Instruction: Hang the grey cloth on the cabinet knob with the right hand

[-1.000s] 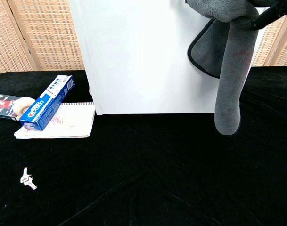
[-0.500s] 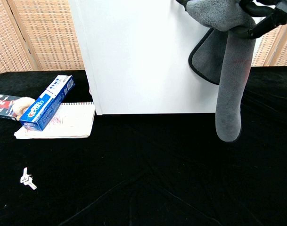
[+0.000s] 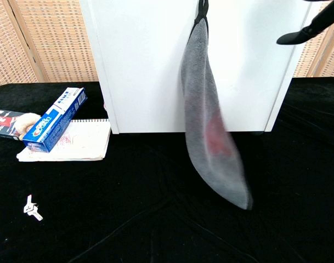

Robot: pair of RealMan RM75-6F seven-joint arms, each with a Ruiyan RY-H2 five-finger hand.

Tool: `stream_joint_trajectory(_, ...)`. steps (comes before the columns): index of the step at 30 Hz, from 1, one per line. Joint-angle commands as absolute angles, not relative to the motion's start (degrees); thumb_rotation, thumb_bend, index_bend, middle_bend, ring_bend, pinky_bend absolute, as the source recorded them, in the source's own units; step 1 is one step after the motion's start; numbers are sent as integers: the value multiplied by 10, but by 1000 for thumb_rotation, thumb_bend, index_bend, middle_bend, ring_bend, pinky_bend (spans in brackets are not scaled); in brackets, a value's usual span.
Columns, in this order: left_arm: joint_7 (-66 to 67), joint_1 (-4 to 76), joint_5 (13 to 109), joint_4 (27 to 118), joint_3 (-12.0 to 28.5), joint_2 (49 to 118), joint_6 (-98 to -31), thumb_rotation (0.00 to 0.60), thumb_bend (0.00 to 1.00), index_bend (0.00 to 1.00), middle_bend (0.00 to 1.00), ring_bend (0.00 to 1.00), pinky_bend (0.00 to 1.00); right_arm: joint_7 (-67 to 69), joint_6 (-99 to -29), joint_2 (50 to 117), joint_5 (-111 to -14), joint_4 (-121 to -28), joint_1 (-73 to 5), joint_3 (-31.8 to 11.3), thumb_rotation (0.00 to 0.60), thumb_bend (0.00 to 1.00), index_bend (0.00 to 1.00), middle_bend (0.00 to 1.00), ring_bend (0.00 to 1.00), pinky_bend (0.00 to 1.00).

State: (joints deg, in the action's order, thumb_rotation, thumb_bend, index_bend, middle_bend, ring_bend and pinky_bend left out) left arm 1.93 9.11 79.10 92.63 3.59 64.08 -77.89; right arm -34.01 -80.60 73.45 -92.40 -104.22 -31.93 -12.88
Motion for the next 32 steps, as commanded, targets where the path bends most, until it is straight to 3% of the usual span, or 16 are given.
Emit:
stream_joint_trajectory(1, 17, 90, 794, 928, 35, 639, -782, 600, 0, 0, 0, 0, 0, -329, -818, 721, -937, -1046, -308, -122, 600, 75, 236, 1000, 1000, 1000)
stream_joint_trajectory(8, 10, 85, 801, 931, 35, 635, -793, 600, 0, 0, 0, 0, 0, -257, -869, 681, -1008, -997, -269, -81, 600, 73, 265, 1000, 1000, 1000)
stream_joint_trajectory(12, 3, 81, 806, 933, 33, 632, -800, 600, 0, 0, 0, 0, 0, -164, -947, 680, -1095, -857, -241, -41, 600, 72, 267, 943, 966, 994)
stream_joint_trajectory(15, -3, 78, 812, 935, 33, 629, -805, 600, 0, 0, 0, 0, 0, -126, -991, 692, -1116, -762, -220, -24, 600, 46, 213, 778, 808, 819)
stream_joint_trajectory(17, -5, 77, 817, 938, 32, 627, -810, 600, 0, 0, 0, 0, 0, -103, -1003, 697, -1103, -725, -201, -14, 600, 8, 86, 498, 530, 518)
stream_joint_trajectory(19, -6, 75, 821, 939, 31, 625, -814, 600, 0, 0, 0, 0, 0, -88, -994, 696, -1074, -717, -181, -6, 600, 0, 14, 260, 278, 305)
stream_joint_trajectory(22, -9, 71, 827, 942, 29, 622, -822, 600, 0, 0, 0, 0, 0, -75, -960, 682, -1016, -750, -149, 8, 600, 0, 0, 34, 36, 145)
stream_joint_trajectory(27, -5, 63, 841, 947, 26, 620, -842, 600, 0, 0, 0, 0, 0, -49, -937, 650, -952, -849, -110, 19, 600, 0, 0, 0, 0, 108)
stream_joint_trajectory(32, -6, 57, 851, 949, 24, 620, -854, 600, 0, 0, 0, 0, 0, -57, -924, 648, -926, -873, -96, 16, 600, 0, 0, 0, 0, 66)
